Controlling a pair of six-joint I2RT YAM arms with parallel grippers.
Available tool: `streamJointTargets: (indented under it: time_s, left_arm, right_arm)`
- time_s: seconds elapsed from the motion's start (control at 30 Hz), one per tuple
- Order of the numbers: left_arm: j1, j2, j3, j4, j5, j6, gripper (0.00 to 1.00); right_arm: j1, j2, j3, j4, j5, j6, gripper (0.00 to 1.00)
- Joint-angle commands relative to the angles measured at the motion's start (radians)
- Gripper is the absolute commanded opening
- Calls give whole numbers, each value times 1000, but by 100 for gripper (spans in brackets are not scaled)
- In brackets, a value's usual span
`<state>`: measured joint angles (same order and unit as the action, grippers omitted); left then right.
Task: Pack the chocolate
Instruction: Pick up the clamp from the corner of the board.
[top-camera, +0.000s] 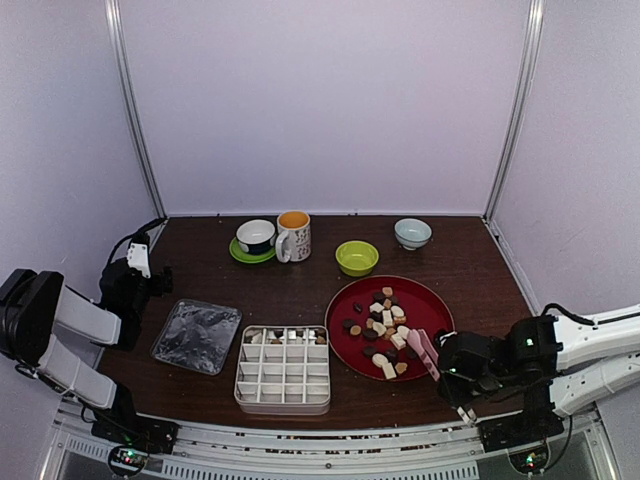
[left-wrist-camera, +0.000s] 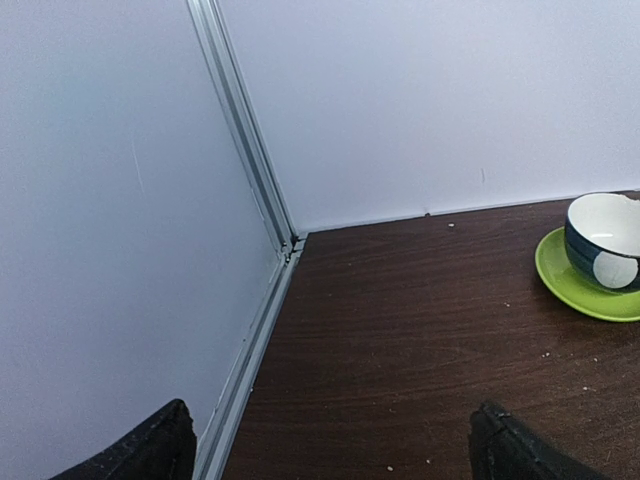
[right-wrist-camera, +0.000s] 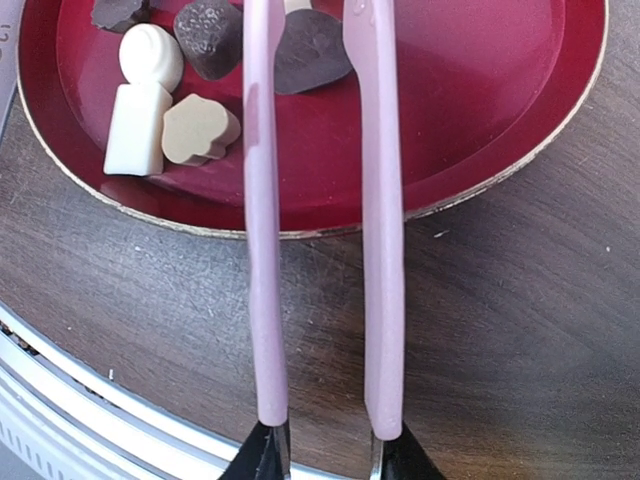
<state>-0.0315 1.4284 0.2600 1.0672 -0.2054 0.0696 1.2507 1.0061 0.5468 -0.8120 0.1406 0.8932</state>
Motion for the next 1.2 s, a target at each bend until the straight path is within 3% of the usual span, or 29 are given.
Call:
streamJointTargets:
  time_s: [0.0, 0.4, 1.17]
  left_arm:
    - [9, -2, 16, 24, -5, -1, 98]
    - [8, -1, 16, 24, -6, -1, 98]
    - [9, 0, 16, 25, -5, -1, 98]
  right_arm:
    - [5, -24, 71, -45, 64, -14, 29]
    - [-37, -60, 247, -187, 128, -89, 29]
    - [-109, -114, 263, -180, 91, -131, 29]
